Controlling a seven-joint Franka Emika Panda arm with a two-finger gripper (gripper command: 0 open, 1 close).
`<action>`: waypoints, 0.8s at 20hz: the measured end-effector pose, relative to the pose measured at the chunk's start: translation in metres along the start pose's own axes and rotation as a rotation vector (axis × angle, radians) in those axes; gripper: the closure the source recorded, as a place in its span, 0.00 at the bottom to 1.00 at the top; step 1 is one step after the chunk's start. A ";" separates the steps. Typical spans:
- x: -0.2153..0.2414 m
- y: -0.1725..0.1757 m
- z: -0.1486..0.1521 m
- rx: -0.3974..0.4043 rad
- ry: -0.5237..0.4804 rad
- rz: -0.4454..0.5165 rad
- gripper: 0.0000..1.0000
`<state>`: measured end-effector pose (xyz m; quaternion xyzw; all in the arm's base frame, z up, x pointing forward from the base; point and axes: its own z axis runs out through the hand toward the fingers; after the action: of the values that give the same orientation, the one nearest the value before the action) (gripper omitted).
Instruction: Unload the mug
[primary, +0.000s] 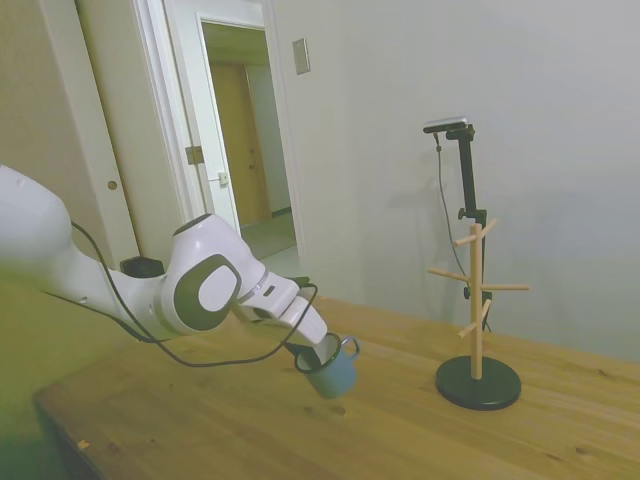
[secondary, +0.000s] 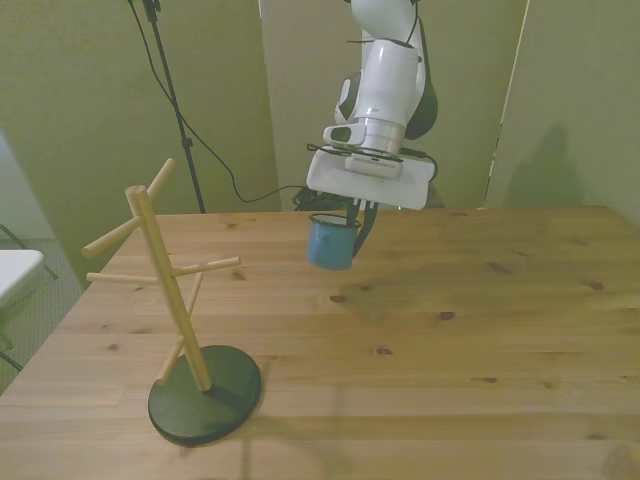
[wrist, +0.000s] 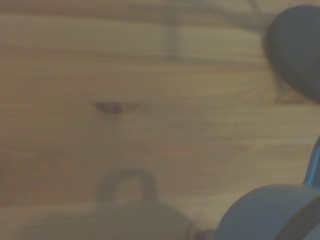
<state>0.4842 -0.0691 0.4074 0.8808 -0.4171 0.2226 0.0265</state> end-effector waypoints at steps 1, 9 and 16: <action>-0.003 -0.001 0.001 -0.005 -0.023 -0.007 1.00; 0.005 0.000 0.034 -0.057 -0.121 -0.033 1.00; 0.024 -0.009 0.070 -0.092 -0.130 -0.021 1.00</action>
<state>0.5300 -0.0972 0.3558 0.8955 -0.4186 0.1452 0.0419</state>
